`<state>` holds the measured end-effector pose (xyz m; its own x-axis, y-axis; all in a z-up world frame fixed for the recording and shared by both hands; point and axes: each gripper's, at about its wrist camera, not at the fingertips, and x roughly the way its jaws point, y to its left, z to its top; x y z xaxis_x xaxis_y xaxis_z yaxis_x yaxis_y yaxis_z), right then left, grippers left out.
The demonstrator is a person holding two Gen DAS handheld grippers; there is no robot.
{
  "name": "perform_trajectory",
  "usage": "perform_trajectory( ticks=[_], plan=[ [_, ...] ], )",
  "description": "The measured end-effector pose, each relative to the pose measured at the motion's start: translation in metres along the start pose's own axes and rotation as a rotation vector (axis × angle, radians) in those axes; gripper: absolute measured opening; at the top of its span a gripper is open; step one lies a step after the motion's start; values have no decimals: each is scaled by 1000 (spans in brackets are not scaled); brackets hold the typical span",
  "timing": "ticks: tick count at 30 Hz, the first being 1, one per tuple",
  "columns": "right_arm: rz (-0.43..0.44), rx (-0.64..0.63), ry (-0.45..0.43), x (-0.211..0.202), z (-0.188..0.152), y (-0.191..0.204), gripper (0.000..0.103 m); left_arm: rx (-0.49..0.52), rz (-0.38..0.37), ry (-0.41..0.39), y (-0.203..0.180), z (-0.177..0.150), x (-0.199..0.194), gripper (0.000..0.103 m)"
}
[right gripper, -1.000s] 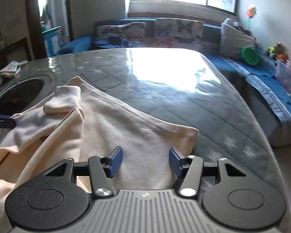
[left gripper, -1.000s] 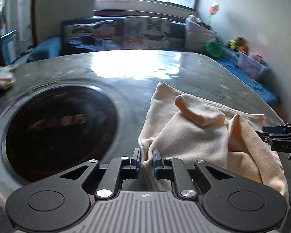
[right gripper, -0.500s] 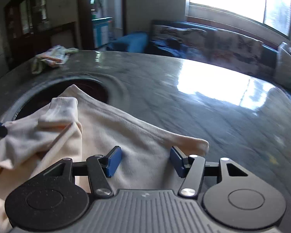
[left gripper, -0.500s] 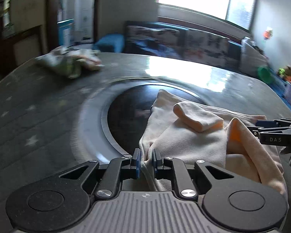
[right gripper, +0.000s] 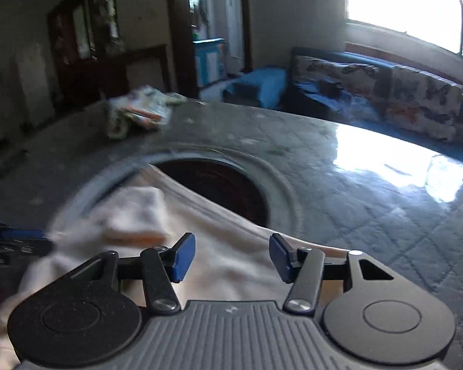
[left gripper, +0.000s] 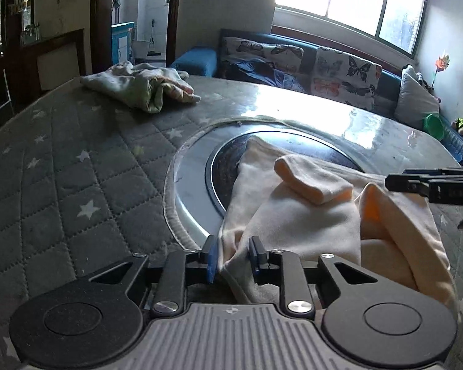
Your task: Fold clothes
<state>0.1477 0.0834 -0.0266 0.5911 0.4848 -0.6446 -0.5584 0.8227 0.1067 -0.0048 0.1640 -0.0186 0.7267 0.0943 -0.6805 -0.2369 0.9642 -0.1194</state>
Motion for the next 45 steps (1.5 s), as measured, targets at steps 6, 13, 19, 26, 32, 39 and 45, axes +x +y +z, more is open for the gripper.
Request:
perform_trajectory(
  ticks=[6, 13, 19, 26, 32, 39, 45],
  plan=[
    [48, -64, 61, 7, -4, 20, 32, 33, -58, -36, -16, 6, -17, 43],
    [9, -82, 54, 12, -10, 27, 4, 138, -155, -9, -51, 3, -12, 44],
    [-13, -82, 37, -1, -10, 21, 3, 253, -171, 27, -84, -1, 10, 47],
    [15, -95, 21, -3, -7, 26, 24, 252, -129, 59, -82, 4, 33, 18],
    [24, -116, 56, 11, -6, 32, 32, 211, -102, 6, -63, 7, 19, 10],
    [8, -133, 70, 22, -8, 39, 10, 109, -68, -58, -33, 11, -5, 5],
    [-45, -156, 38, 10, -12, 44, 2, 22, -52, -84, -3, 10, -22, 5]
  ],
)
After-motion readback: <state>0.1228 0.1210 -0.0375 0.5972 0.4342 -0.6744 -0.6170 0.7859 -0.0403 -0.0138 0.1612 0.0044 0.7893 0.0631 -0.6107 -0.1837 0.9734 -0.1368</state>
